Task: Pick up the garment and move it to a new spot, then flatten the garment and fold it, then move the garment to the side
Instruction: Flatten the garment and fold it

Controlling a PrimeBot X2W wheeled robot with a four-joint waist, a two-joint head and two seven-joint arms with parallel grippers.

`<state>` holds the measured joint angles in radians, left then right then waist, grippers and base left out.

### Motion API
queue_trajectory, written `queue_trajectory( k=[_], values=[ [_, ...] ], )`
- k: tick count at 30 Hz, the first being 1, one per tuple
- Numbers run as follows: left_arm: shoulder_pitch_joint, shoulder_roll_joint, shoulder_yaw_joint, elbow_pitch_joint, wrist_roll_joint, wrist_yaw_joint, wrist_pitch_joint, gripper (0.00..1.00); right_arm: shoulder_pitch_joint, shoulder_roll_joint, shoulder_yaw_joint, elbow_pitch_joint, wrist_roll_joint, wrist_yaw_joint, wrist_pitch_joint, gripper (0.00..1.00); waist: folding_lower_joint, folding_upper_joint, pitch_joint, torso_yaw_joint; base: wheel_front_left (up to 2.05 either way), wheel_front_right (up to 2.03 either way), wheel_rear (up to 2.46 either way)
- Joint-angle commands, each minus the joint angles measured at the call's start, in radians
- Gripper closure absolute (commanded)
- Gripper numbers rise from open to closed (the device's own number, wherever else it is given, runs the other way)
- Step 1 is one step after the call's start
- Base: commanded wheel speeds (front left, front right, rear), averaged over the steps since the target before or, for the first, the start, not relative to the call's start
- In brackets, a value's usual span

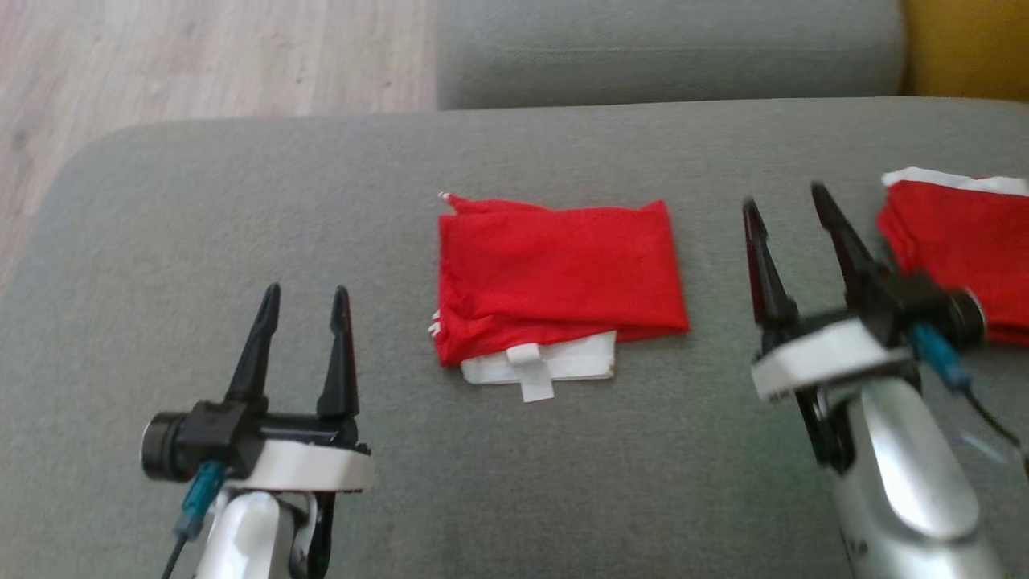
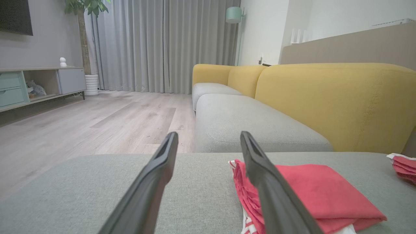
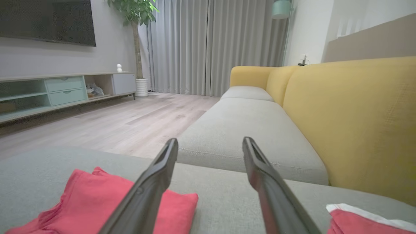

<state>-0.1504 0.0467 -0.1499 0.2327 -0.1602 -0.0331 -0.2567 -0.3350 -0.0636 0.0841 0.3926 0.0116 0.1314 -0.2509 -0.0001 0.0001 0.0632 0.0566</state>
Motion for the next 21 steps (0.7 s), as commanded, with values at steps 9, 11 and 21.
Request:
queue_trajectory(
  k=[9,11,21],
  values=[
    [0.064,0.004,0.058,-0.058,-0.026,0.032,-0.005,0.0,0.173,0.013,-0.036,-0.131,0.058,-0.001,-0.011,0.0,0.0001,-0.0001,-0.051,-0.051,0.0,0.0,0.0],
    [0.078,0.004,0.055,-0.063,-0.028,0.036,-0.005,0.0,0.189,0.013,-0.039,-0.142,0.07,-0.001,-0.011,0.0,0.0001,-0.0001,-0.054,-0.053,0.0,0.0,0.0],
    [0.078,0.004,0.049,-0.066,-0.03,0.042,-0.005,0.0,0.198,0.013,-0.034,-0.149,0.08,-0.001,-0.011,0.0,0.0001,-0.0001,-0.054,-0.052,0.0,0.0,0.0]
  ],
)
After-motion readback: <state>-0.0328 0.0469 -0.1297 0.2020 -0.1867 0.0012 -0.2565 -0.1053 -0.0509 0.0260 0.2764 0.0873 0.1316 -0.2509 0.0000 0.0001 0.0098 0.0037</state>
